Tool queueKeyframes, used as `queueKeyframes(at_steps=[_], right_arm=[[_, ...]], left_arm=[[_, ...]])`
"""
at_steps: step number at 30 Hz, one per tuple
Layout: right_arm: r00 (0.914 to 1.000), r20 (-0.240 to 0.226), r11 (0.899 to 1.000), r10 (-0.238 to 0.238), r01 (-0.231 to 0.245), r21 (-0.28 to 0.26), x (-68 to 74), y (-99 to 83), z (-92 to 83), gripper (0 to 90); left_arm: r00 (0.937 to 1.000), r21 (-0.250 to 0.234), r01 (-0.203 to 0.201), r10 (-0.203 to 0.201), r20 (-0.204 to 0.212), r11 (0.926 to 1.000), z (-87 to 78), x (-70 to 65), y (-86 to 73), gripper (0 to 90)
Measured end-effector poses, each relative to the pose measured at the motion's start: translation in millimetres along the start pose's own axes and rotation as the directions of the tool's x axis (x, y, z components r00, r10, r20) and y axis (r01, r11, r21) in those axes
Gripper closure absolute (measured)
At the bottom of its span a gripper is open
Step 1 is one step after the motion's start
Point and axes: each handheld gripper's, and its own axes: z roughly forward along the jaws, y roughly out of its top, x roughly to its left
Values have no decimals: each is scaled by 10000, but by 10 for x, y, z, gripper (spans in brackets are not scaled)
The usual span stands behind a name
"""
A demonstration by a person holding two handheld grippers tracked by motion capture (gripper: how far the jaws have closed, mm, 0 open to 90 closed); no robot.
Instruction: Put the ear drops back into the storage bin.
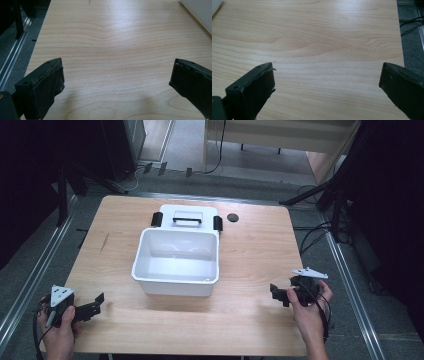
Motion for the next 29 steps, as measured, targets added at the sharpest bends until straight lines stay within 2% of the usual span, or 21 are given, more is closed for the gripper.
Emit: queueKeyframes(at_steps=[3,6,9,12,14,17,20,22,24,29], right_arm=[[9999,117,9984,101,-94,-562,-54,-155,13,1],[9992,307,9917,243,-202,-1267,-119,-317,10,14],[9964,681,9779,514,-364,-2057,-206,-502,-12,83],[9953,572,9622,786,-608,-2654,-279,-669,-40,87],[9942,420,9562,991,-834,-2806,-306,-742,-41,88],[9926,105,9324,1208,-1099,-3445,-323,-779,-104,95],[9883,74,9227,1526,-1398,-3593,-342,-803,-108,125],[9880,53,9202,1543,-1417,-3650,-346,-809,-104,124],[9887,108,9219,1495,-1355,-3630,-334,-804,-91,125],[9943,265,9351,1037,-883,-3433,-282,-787,-56,126]], left_arm=[[10000,-2,-17,17,-2,10000,-2,3,0,0],[10000,-8,-14,14,-3,10000,-2,3,0,0],[10000,7,-17,17,3,10000,-2,4,0,0],[10000,19,-3,3,3,10000,0,4,1,0],[10000,45,7,-7,3,10000,1,4,1,0],[10000,29,7,-7,16,10000,0,7,1,0],[10000,71,18,-18,21,10000,1,5,3,0],[10000,76,26,-27,43,10000,3,4,4,0],[10000,65,14,-15,54,10000,8,3,5,0],[9999,58,47,-48,90,10000,8,8,6,0]])
